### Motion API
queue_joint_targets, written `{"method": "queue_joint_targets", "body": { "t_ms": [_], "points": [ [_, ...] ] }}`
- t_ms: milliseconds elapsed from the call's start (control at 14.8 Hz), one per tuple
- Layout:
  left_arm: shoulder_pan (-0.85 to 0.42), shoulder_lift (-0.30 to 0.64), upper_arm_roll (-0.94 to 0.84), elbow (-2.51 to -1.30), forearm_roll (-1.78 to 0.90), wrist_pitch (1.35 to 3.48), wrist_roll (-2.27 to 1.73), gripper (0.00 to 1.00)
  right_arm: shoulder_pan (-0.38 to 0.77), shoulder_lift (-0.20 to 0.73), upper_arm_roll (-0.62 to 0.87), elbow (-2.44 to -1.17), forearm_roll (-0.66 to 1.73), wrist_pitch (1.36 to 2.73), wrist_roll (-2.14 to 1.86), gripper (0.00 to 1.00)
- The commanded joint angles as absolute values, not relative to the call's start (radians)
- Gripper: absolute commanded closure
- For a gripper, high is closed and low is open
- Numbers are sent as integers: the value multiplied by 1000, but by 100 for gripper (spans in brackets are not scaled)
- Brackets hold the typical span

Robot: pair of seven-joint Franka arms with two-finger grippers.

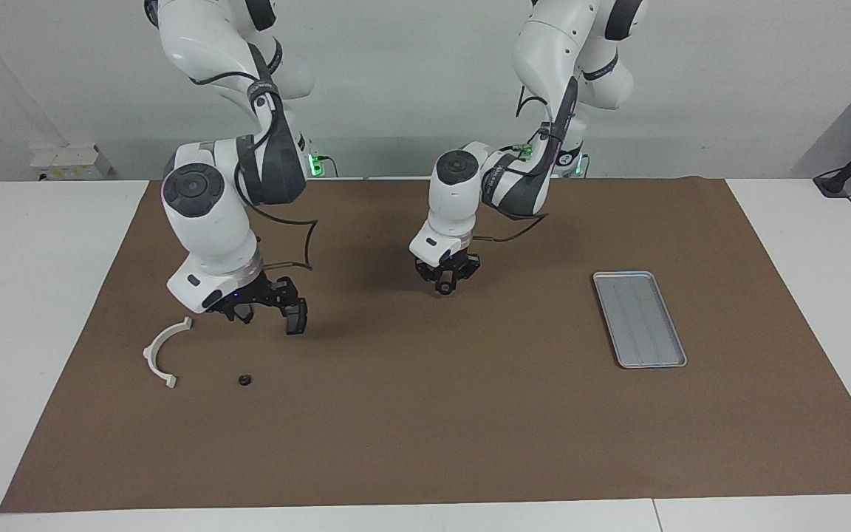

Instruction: Place bearing gear from tray to pile

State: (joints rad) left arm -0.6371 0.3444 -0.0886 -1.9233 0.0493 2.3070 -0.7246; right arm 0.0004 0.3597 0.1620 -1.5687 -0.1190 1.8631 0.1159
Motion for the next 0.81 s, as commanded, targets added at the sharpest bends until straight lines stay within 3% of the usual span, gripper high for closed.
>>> {"method": "queue_joint_targets", "body": {
  "t_ms": [0, 202, 337, 404, 539, 741],
  "points": [
    [-655, 337, -72, -1957, 71, 2355, -744, 100, -9, 356, 170, -1574, -118, 1859, 135, 0],
    [-655, 337, -72, -1973, 71, 2370, -742, 98, -8, 356, 170, -1574, -118, 1859, 140, 0],
    [-653, 337, -72, -1974, 71, 2375, -732, 23, -8, 356, 170, -1574, -118, 1859, 140, 0],
    [-653, 337, -72, -1976, 71, 2379, -730, 14, -8, 356, 170, -1574, -118, 1859, 140, 0],
    [-653, 337, -71, -1971, 71, 2375, -730, 2, -8, 356, 170, -1574, -118, 1859, 140, 0],
    [-629, 337, -61, -1925, 118, 2338, -727, 1, -8, 354, 172, -1574, -118, 1859, 144, 0]
  ]
}}
